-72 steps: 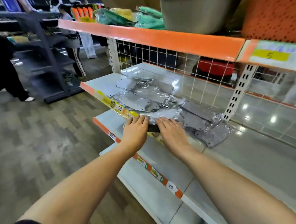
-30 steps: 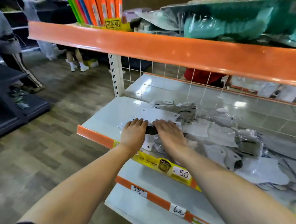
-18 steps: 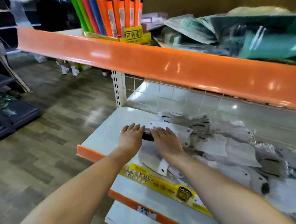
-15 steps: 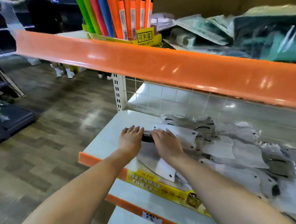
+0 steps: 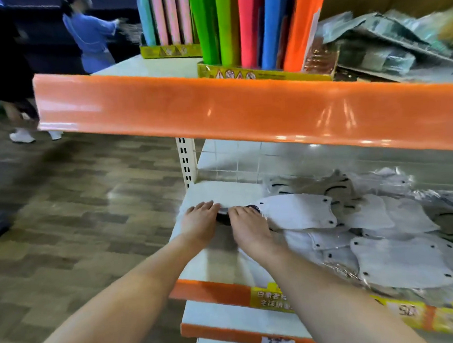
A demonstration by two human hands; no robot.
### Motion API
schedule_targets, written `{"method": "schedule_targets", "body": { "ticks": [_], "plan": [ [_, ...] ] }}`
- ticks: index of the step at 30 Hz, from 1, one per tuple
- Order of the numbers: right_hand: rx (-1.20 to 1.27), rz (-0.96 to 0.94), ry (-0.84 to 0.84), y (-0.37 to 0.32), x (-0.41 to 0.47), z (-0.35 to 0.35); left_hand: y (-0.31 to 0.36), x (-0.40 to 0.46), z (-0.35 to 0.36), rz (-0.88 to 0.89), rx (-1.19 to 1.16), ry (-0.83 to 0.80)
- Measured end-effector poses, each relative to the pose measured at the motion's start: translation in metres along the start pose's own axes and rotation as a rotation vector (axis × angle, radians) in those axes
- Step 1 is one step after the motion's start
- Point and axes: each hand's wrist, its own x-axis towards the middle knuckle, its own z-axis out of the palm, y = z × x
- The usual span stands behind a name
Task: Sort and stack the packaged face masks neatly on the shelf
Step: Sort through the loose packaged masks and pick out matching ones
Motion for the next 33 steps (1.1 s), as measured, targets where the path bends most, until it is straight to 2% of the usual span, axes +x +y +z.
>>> {"method": "schedule_targets", "body": {
  "ticks": [5, 16, 22, 26, 33],
  "plan": [
    [0.026, 0.059, -0.017, -0.014, 0.013, 0.004, -0.007, 0.007, 0.005, 0.022, 0.03, -0.022],
    [0.028, 0.081, -0.108, 0.004, 0.042, 0.004, -0.012, 0.024, 0.022, 0.02, -0.068, -0.207],
    [0.004, 0.14, -0.011, 0.0, 0.043, 0.006, -0.01, 0.044, 0.02, -0.027, -0.087, -0.264],
    [0.141, 0.165, -0.145, 0.001, 0.04, 0.01, -0.016, 0.052, 0.023, 0.019, -0.045, -0.287],
    [0.151, 0.19, -0.264, 0.006, 0.05, 0.014, -0.022, 0.062, 0.025, 0.033, -0.064, -0.266]
  ]
}}
